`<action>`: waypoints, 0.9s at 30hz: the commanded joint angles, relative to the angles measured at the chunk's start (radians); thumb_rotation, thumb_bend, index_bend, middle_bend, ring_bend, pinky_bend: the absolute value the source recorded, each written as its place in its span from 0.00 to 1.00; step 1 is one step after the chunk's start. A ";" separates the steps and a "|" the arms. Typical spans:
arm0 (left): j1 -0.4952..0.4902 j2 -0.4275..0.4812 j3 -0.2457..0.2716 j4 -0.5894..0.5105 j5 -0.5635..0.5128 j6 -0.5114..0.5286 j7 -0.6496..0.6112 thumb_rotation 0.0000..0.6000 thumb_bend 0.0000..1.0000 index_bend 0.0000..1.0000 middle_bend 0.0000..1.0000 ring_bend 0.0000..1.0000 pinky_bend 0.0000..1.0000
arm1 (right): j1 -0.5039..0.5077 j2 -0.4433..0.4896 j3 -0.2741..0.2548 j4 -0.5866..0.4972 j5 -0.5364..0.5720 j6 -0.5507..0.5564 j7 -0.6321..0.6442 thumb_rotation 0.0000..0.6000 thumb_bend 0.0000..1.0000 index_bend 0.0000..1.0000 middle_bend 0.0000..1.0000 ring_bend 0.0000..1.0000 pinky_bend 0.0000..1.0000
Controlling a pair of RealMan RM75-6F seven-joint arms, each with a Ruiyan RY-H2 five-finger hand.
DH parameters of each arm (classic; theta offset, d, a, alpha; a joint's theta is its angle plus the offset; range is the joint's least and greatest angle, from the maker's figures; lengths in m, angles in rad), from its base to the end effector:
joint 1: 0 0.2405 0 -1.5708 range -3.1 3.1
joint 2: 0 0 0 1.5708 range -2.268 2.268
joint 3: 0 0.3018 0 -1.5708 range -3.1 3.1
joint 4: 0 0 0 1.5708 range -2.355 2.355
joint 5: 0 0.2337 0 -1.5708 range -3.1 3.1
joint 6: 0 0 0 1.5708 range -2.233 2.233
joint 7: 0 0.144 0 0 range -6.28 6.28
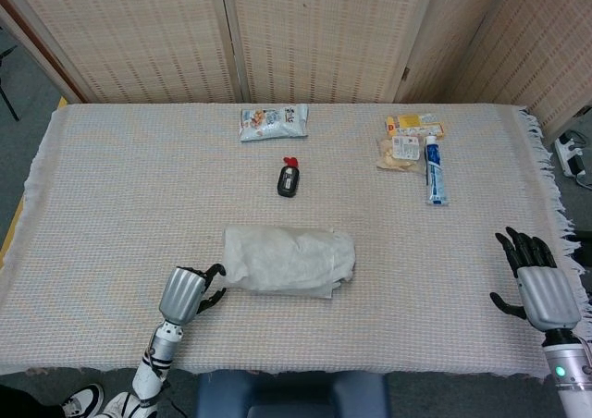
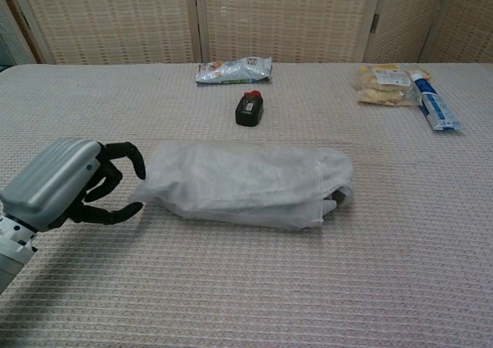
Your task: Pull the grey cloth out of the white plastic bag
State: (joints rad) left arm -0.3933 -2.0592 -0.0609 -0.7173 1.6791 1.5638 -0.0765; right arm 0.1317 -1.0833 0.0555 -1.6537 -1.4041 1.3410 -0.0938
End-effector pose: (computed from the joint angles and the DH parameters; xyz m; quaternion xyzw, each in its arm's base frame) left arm -0.2554 0.2716 -0.1179 -0.6463 -0.2794 -0.5434 0.4571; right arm -0.3657 -0.2027 0.1532 0.6180 -0.4089 0.3222 0.5891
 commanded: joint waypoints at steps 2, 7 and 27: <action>-0.007 -0.010 0.003 0.020 -0.002 0.004 -0.016 1.00 0.35 0.58 1.00 1.00 1.00 | 0.001 -0.001 -0.001 0.000 0.002 -0.004 -0.002 1.00 0.17 0.00 0.00 0.00 0.00; -0.015 -0.023 0.005 0.046 -0.004 0.014 -0.039 1.00 0.50 0.66 1.00 1.00 1.00 | 0.003 -0.003 -0.002 -0.001 0.003 -0.007 -0.008 1.00 0.17 0.00 0.00 0.00 0.00; -0.012 -0.014 0.045 0.032 -0.004 0.019 -0.064 1.00 0.63 0.72 1.00 1.00 1.00 | 0.141 -0.255 0.018 0.221 -0.099 -0.114 0.134 1.00 0.18 0.08 0.00 0.00 0.00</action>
State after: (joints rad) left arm -0.4043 -2.0732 -0.0154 -0.6843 1.6755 1.5838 -0.1414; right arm 0.2303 -1.2731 0.0643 -1.4982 -1.4605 1.2479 -0.0186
